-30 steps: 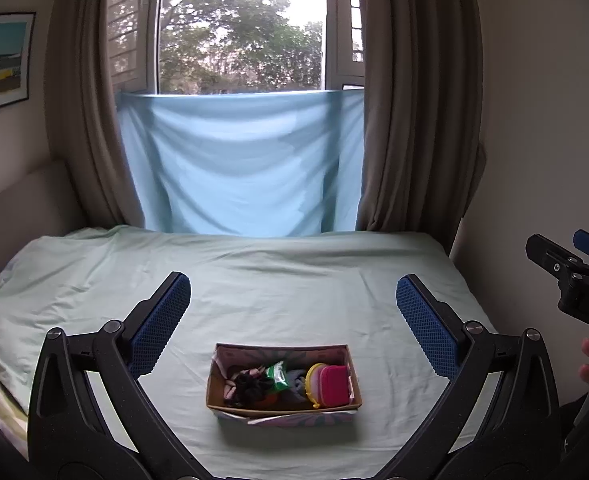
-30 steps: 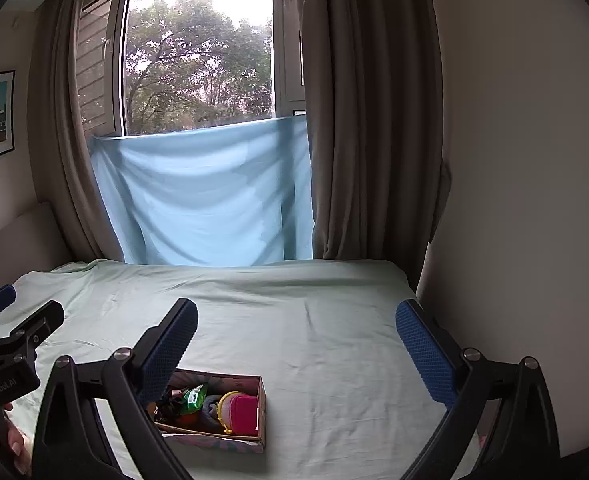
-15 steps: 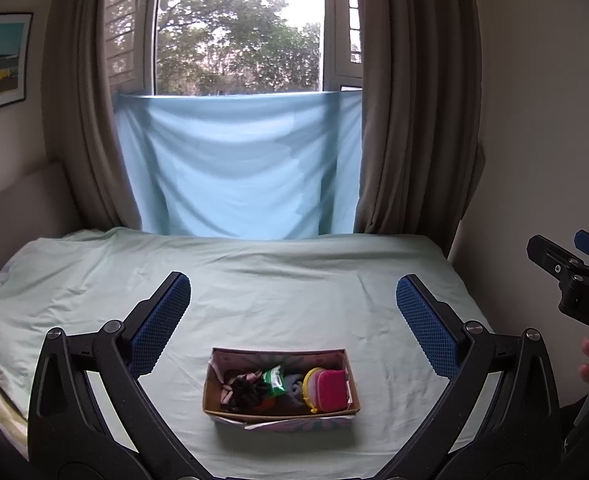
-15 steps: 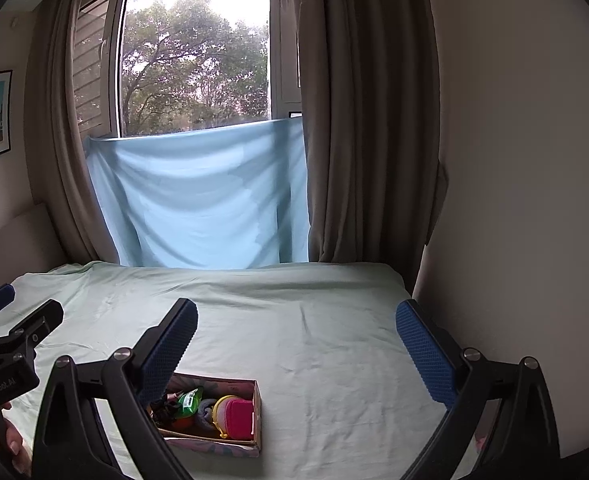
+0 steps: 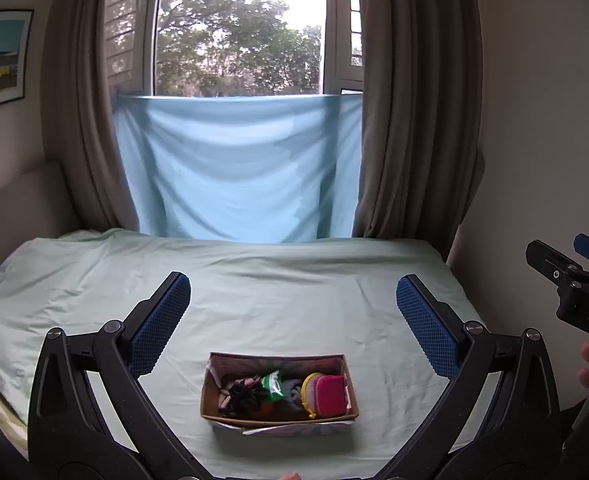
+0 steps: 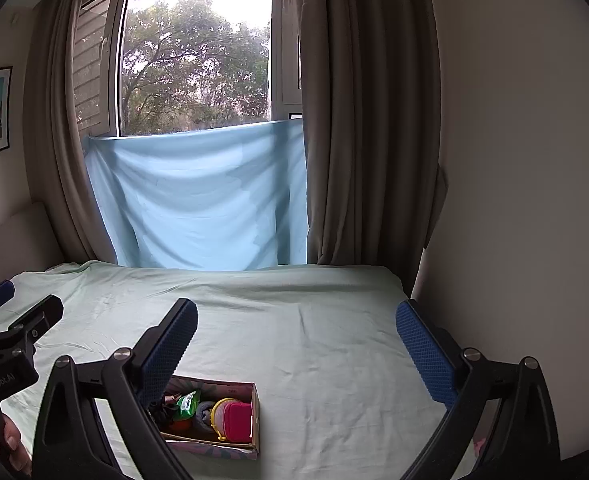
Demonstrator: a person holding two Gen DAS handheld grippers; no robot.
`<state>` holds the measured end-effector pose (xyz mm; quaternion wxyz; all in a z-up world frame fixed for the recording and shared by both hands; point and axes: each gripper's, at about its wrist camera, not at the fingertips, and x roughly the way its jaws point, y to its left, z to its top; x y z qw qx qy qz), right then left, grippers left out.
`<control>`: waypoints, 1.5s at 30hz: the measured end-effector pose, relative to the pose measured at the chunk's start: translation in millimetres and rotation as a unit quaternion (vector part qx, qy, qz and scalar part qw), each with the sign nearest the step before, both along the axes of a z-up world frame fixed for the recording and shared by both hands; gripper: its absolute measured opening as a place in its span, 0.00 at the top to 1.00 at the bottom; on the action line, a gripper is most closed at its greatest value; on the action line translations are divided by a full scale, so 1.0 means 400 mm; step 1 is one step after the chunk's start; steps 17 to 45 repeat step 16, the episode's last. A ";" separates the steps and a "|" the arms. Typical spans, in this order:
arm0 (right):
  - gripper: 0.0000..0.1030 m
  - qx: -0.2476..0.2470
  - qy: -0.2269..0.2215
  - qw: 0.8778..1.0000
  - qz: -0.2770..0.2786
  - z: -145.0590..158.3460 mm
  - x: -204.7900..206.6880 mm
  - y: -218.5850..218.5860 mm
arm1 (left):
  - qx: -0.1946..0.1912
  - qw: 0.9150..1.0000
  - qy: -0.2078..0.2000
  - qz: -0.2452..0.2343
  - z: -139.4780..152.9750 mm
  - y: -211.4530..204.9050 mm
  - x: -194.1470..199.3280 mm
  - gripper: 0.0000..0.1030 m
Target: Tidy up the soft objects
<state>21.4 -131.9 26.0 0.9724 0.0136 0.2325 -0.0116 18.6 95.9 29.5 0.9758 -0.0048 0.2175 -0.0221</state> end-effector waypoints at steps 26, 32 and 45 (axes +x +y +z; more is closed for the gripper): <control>0.04 0.005 0.028 1.000 0.007 -0.022 0.056 -0.006 | 0.017 0.999 0.012 0.024 -0.020 0.003 0.034 0.00; 0.04 0.005 0.028 1.000 0.007 -0.022 0.056 -0.006 | 0.017 0.999 0.012 0.024 -0.020 0.003 0.034 0.00; 0.04 0.005 0.028 1.000 0.007 -0.022 0.056 -0.006 | 0.017 0.999 0.012 0.024 -0.020 0.003 0.034 0.00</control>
